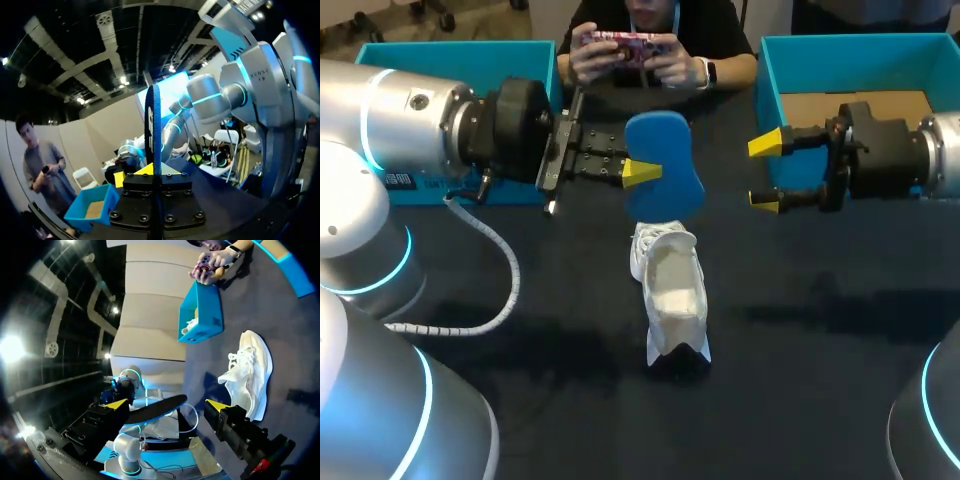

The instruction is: Take the shoe out of the shoebox, open the shoe tongue, remove and reinsert the insole, then place the shoe into the shoebox

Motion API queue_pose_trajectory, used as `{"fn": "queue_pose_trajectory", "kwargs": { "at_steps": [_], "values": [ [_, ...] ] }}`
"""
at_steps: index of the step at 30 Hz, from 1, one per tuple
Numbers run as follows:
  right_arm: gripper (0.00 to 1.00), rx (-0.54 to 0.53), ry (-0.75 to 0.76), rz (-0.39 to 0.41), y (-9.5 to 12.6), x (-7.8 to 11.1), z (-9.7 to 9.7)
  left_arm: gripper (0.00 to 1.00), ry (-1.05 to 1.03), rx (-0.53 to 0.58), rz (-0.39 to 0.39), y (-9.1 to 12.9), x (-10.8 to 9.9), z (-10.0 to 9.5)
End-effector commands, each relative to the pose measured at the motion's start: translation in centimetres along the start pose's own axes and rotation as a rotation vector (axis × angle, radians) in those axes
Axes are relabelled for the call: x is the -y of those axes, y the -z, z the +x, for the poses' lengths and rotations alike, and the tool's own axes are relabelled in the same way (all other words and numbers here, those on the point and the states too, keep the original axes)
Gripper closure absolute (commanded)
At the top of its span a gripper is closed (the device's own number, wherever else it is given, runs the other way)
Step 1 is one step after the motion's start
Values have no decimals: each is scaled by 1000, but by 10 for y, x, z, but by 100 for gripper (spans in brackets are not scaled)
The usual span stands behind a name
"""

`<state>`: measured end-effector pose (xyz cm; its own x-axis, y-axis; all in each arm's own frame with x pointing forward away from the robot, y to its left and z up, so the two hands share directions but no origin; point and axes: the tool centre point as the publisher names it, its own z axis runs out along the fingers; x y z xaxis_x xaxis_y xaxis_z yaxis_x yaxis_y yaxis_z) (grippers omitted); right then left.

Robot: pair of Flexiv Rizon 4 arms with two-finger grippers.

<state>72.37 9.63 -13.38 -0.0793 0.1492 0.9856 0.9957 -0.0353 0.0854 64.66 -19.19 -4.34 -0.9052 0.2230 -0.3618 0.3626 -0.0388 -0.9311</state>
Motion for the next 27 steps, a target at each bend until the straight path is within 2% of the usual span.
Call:
{"fn": "queue_pose_trajectory", "kwargs": {
  "at_steps": [1,19,27],
  "values": [
    [0,1,-1,-1,-1,0,0,100,-449,25,-160,7,-2,-3],
    [0,1,-1,-1,-1,0,0,100,-449,25,-160,7,-2,-3],
    [0,1,-1,-1,-1,0,0,100,-678,-29,-116,14,-21,4]
  ]
}}
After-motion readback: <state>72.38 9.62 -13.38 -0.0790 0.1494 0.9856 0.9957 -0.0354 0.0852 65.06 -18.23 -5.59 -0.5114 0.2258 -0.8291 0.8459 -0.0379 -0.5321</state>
